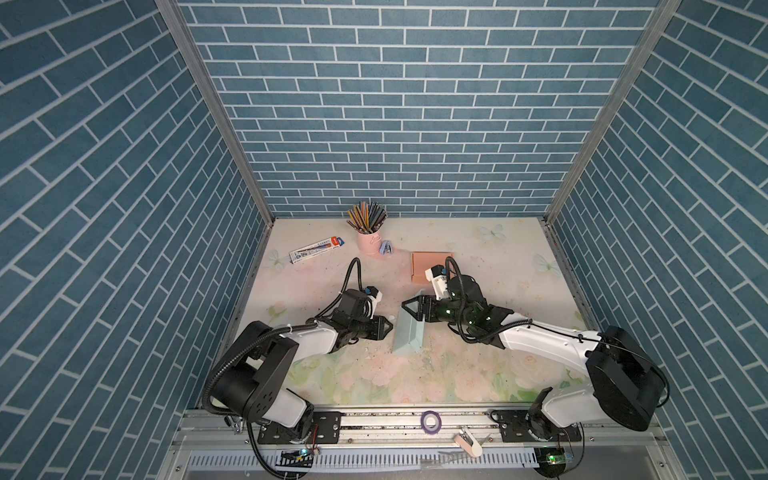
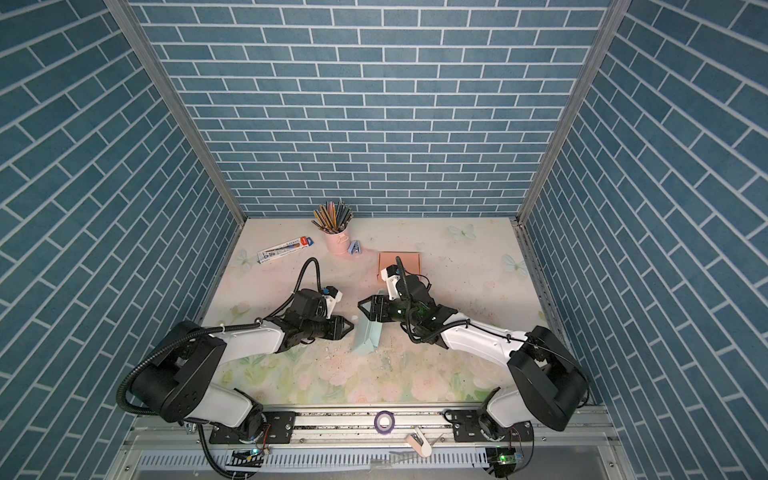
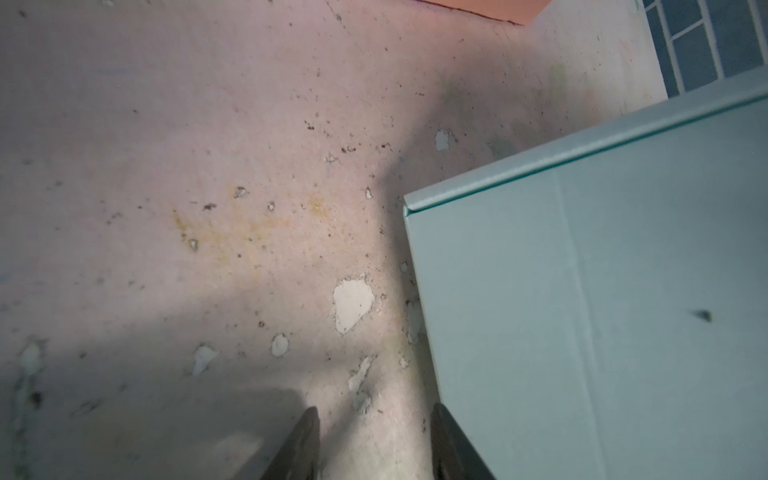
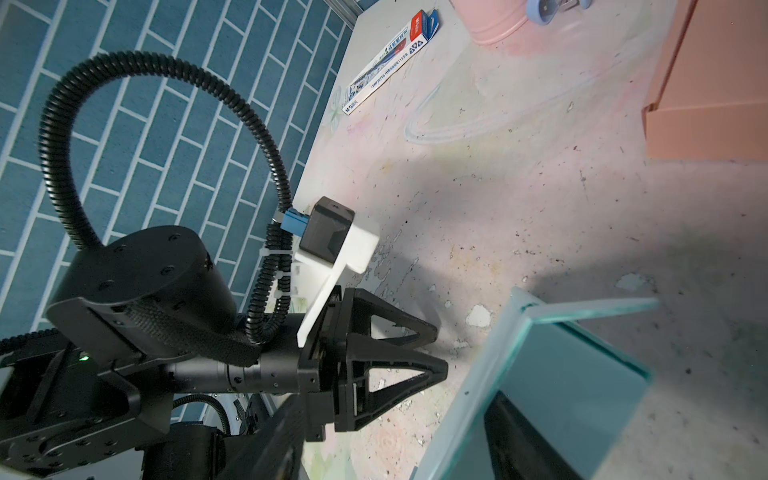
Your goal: Fold the paper box
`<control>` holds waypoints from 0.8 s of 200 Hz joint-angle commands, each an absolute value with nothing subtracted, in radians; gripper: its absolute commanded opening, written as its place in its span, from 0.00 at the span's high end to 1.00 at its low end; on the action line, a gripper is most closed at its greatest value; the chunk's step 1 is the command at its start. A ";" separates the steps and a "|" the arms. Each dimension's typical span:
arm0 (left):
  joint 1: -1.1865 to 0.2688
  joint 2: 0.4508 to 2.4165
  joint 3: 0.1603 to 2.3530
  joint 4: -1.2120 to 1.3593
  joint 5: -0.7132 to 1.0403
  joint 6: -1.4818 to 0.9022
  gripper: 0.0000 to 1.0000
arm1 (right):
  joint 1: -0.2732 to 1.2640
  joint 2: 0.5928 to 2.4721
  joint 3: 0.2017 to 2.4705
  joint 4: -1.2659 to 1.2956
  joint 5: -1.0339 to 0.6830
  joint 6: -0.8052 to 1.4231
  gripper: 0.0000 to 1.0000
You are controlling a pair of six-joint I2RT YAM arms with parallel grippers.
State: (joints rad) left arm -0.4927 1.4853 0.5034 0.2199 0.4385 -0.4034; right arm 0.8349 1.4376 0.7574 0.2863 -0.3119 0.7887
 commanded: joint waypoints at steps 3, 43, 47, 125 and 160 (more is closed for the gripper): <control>-0.473 1.463 0.483 0.236 0.448 -0.387 0.55 | 0.844 1.461 0.790 0.272 -0.311 0.761 0.31; -0.455 1.449 0.473 0.238 0.456 -0.387 0.55 | 0.855 1.484 0.808 0.273 -0.310 0.758 0.30; -0.454 1.449 0.474 0.237 0.457 -0.387 0.55 | 0.855 1.487 0.810 0.272 -0.310 0.759 0.30; -0.433 1.418 0.462 0.226 0.467 -0.386 0.56 | 0.868 1.490 0.838 0.270 -0.300 0.755 0.30; -0.430 1.379 0.463 0.196 0.461 -0.382 0.55 | 0.872 1.442 0.812 0.254 -0.282 0.745 0.30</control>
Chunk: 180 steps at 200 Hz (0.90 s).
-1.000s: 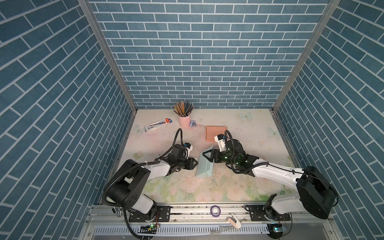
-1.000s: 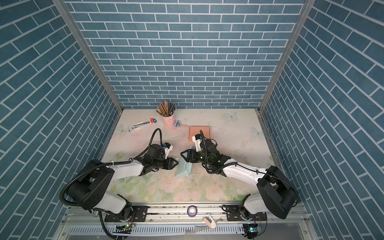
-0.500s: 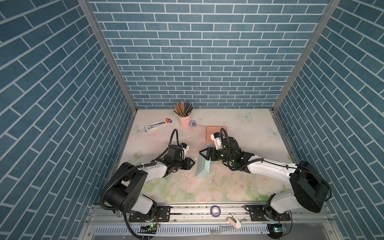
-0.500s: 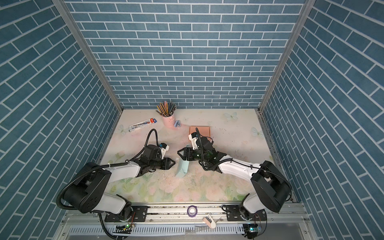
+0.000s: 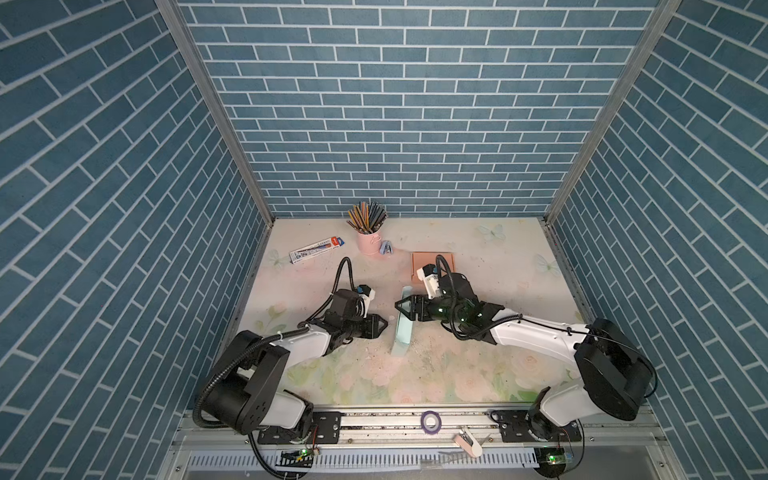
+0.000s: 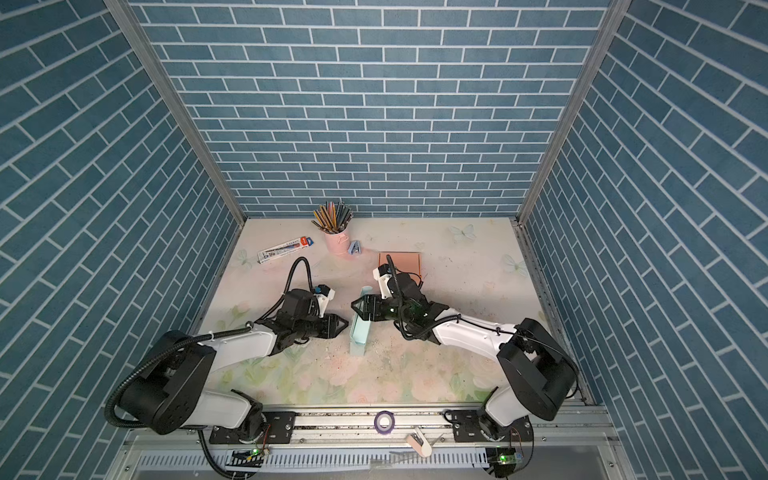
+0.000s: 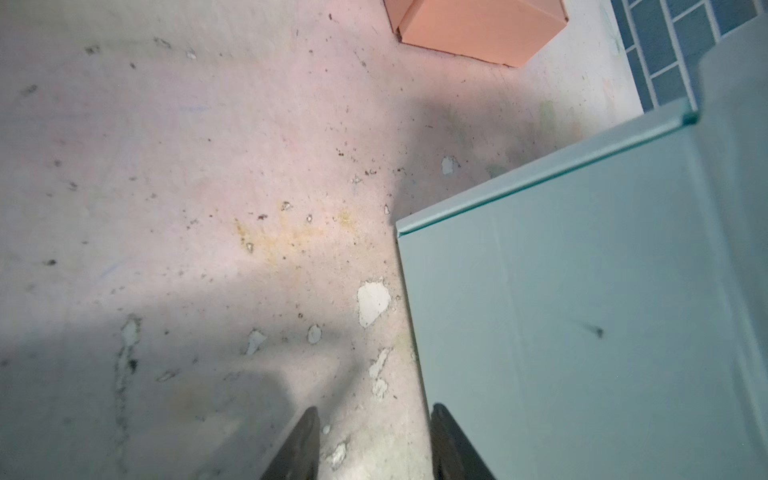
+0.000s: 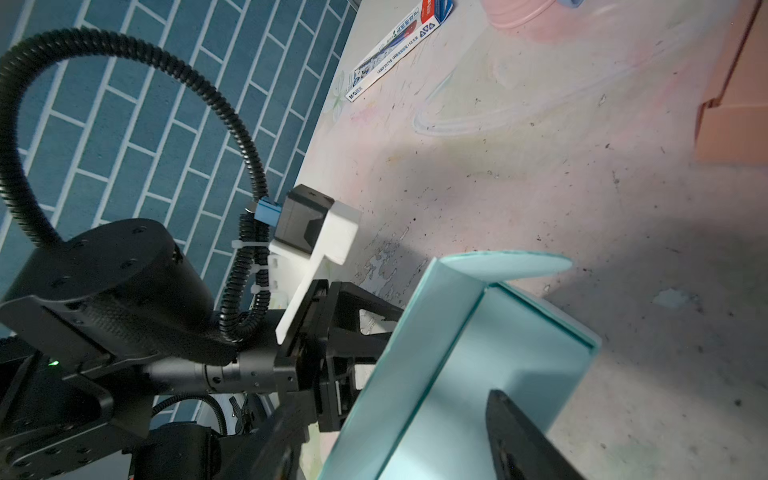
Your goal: Fold the paper box
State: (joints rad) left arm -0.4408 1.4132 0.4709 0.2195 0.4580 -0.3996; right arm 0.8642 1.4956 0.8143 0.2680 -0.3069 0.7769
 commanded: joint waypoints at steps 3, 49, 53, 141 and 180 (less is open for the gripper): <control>-0.429 1.373 0.462 0.190 0.459 -0.381 0.55 | 0.873 1.435 0.809 0.248 -0.279 0.742 0.30; -0.432 1.140 0.448 0.028 0.355 -0.373 0.52 | 0.874 1.291 0.767 0.129 -0.200 0.620 0.30; -0.431 1.114 0.447 0.007 0.348 -0.374 0.52 | 0.874 1.279 0.769 0.111 -0.195 0.597 0.30; -0.487 0.868 0.556 -0.210 0.399 -0.393 0.27 | 0.746 1.272 0.879 -0.132 -0.375 -0.105 0.28; -0.548 0.916 0.621 -0.233 0.361 -0.385 0.24 | 0.703 1.398 0.932 -0.085 -0.564 -0.336 0.29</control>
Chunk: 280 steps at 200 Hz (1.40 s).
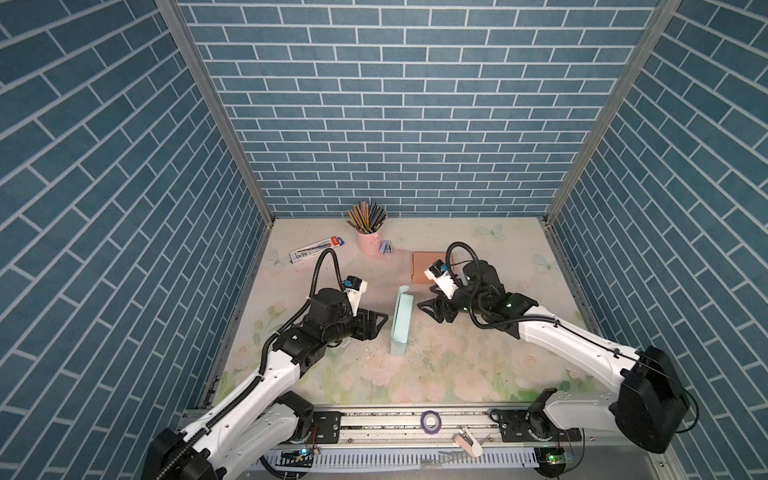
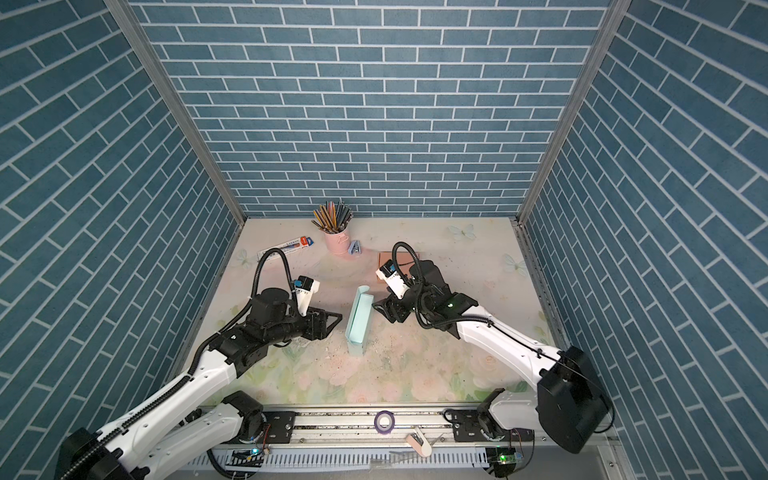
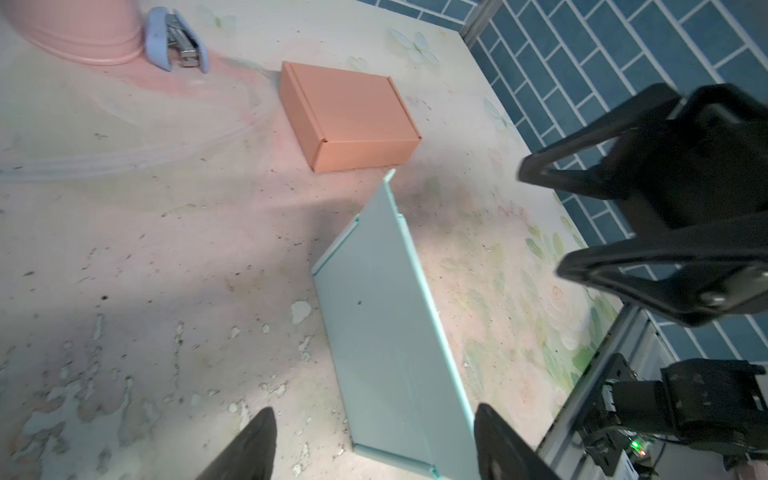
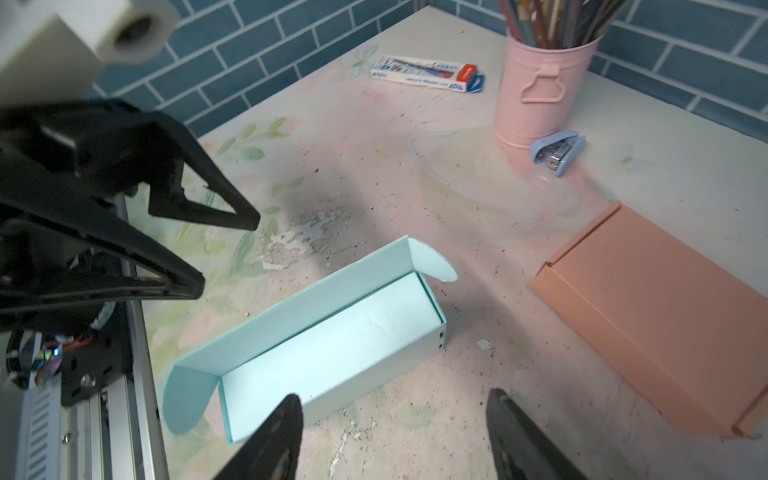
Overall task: Fold the paper box
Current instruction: 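Release the upright mint box and raise both grippers away from it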
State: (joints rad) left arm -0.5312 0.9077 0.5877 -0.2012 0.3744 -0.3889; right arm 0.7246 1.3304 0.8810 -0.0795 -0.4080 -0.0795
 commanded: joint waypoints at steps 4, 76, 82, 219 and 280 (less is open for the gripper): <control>-0.547 0.915 0.623 -0.232 0.361 -0.386 0.24 | 0.699 1.415 0.950 -0.097 -0.577 -0.352 0.29; -0.546 0.917 0.639 -0.245 0.329 -0.384 0.24 | 0.664 1.690 1.254 -0.347 -0.635 -0.553 0.33; -0.547 0.914 0.639 -0.246 0.327 -0.382 0.24 | 0.663 1.700 1.269 -0.360 -0.643 -0.566 0.33; -0.537 0.825 0.596 -0.215 0.245 -0.413 0.25 | 0.650 1.840 1.423 -0.442 -0.692 -0.637 0.41; -0.520 0.803 0.571 -0.210 0.241 -0.423 0.24 | 0.652 1.859 1.437 -0.451 -0.714 -0.638 0.56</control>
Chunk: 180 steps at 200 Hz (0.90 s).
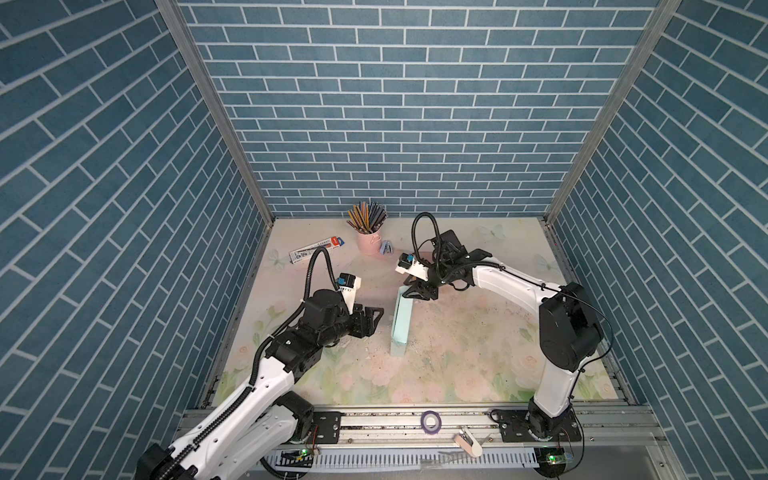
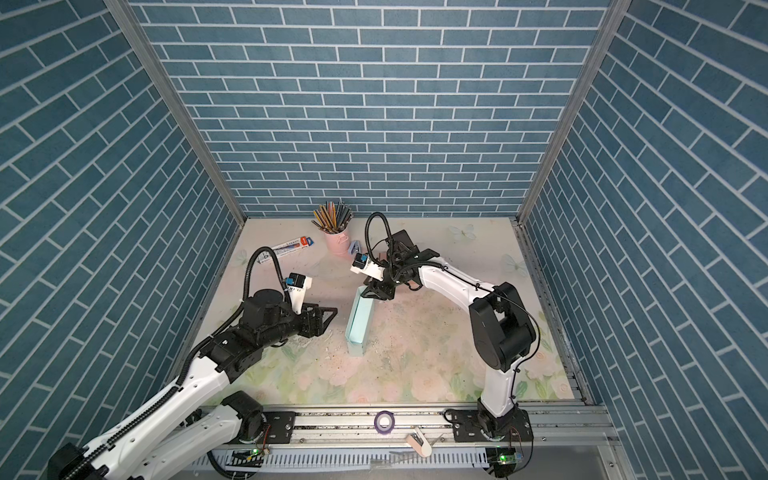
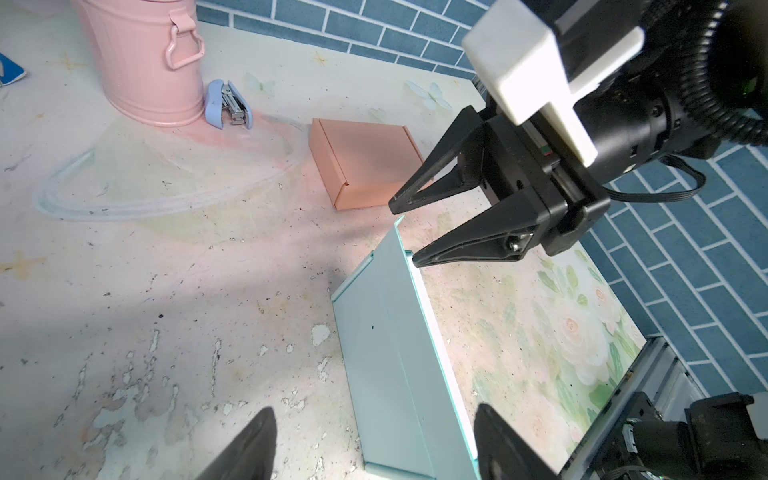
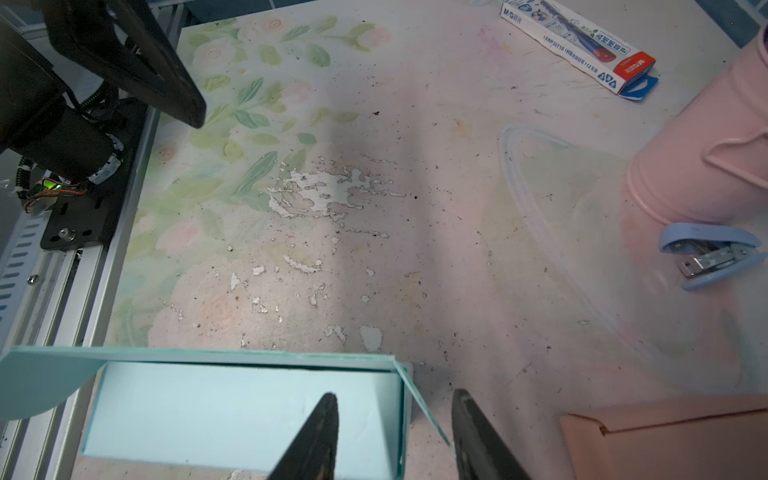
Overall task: Fold the paper box
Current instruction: 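Release the upright mint box and raise both grippers away from it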
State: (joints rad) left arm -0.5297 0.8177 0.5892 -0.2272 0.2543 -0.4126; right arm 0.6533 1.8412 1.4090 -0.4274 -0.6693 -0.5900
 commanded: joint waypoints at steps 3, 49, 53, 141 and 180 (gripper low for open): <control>-0.520 0.803 0.571 -0.210 0.241 -0.423 0.24 | 0.652 1.860 1.437 -0.451 -0.713 -0.638 0.56; -0.518 0.813 0.566 -0.199 0.245 -0.426 0.26 | 0.653 1.868 1.442 -0.443 -0.733 -0.634 0.69; -0.519 0.812 0.564 -0.198 0.245 -0.428 0.26 | 0.654 1.867 1.441 -0.442 -0.736 -0.634 0.70; -0.514 0.809 0.560 -0.197 0.245 -0.430 0.28 | 0.658 1.887 1.452 -0.421 -0.727 -0.618 0.59; -0.513 0.810 0.556 -0.191 0.245 -0.433 0.28 | 0.658 1.894 1.455 -0.392 -0.734 -0.605 0.53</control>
State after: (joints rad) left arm -0.5190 0.8154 0.5735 -0.2104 0.2539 -0.4232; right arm 0.6544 1.8793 1.4296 -0.4072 -0.7078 -0.5884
